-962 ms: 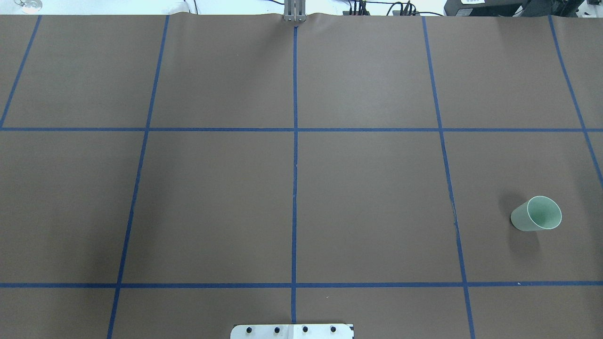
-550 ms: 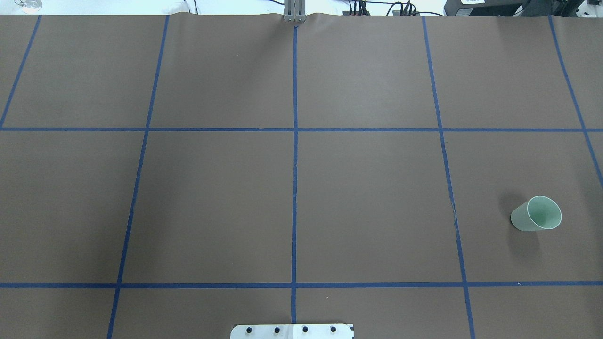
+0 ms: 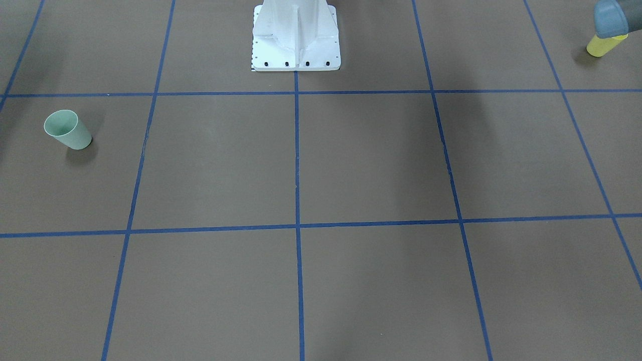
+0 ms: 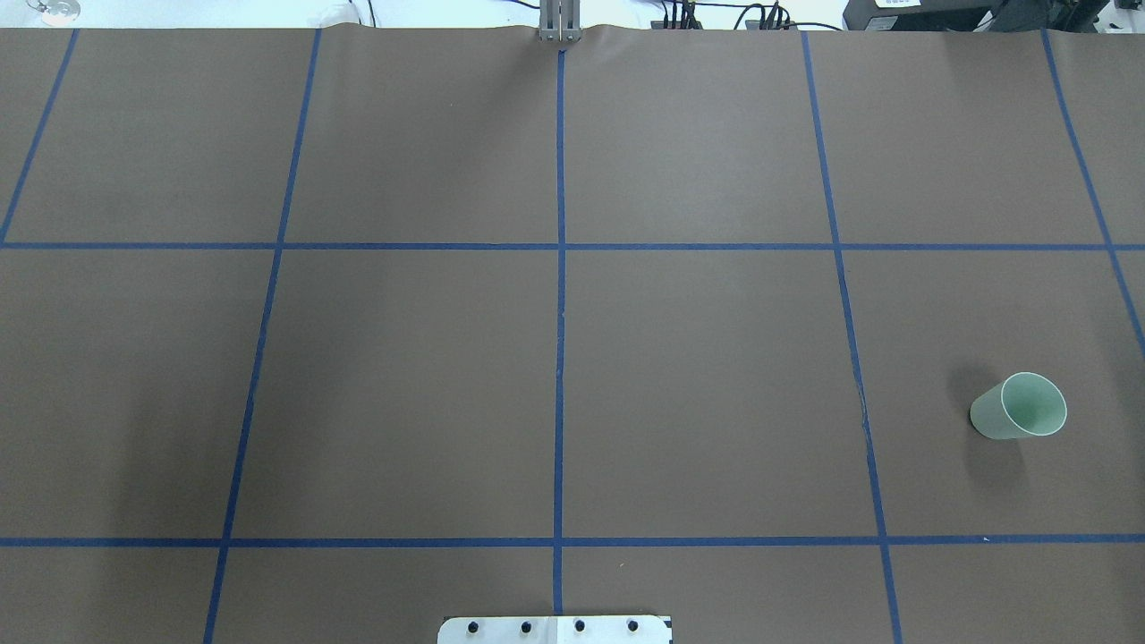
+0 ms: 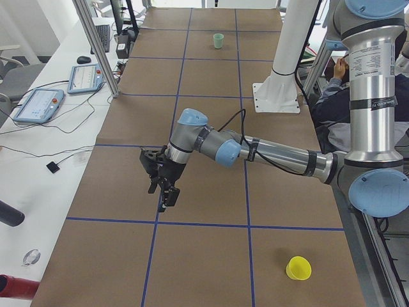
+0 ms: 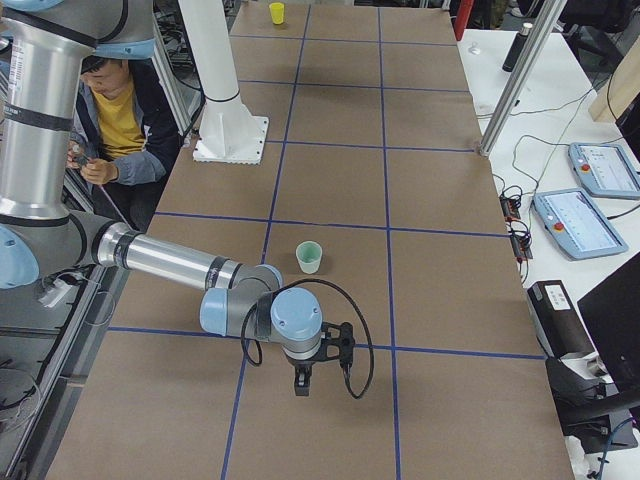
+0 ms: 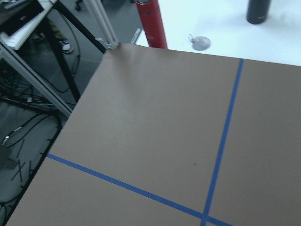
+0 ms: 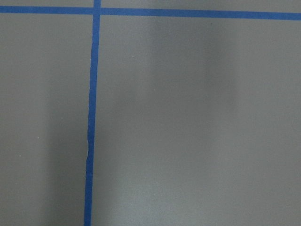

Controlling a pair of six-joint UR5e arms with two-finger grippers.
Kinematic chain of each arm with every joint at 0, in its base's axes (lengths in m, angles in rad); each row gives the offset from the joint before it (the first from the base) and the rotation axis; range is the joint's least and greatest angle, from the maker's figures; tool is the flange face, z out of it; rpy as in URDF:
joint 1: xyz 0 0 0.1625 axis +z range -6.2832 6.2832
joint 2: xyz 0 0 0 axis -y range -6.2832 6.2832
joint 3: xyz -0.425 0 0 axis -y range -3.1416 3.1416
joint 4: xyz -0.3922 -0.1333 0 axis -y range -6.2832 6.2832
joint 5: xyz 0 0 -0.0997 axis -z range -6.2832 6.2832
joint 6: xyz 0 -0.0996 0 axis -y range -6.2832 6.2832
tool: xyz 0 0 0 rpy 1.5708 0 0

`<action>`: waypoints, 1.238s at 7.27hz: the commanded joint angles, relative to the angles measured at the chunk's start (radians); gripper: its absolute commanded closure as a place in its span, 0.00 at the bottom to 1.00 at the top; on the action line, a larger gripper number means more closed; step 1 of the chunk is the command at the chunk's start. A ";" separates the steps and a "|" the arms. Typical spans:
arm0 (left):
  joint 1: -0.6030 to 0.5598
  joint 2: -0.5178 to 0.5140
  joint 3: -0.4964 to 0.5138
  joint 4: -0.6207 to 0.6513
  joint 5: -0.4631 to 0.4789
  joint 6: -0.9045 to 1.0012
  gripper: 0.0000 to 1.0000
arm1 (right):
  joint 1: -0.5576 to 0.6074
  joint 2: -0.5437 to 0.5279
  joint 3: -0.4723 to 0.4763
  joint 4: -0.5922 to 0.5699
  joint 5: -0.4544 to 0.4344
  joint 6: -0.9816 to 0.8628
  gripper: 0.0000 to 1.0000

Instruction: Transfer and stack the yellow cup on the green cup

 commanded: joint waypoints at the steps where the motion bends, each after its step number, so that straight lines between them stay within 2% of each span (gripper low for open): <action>1: 0.093 -0.001 0.000 0.292 0.164 -0.283 0.00 | 0.000 0.000 -0.002 0.002 -0.002 0.003 0.00; 4: 0.212 -0.002 0.000 0.718 0.157 -0.687 0.00 | 0.000 0.000 -0.002 -0.001 -0.005 0.002 0.00; 6: 0.267 -0.007 0.029 0.894 0.038 -0.886 0.00 | 0.000 0.002 -0.002 -0.003 -0.003 0.002 0.00; 9: 0.320 -0.007 0.202 0.931 -0.195 -1.073 0.00 | 0.000 0.003 -0.001 -0.003 -0.002 -0.009 0.00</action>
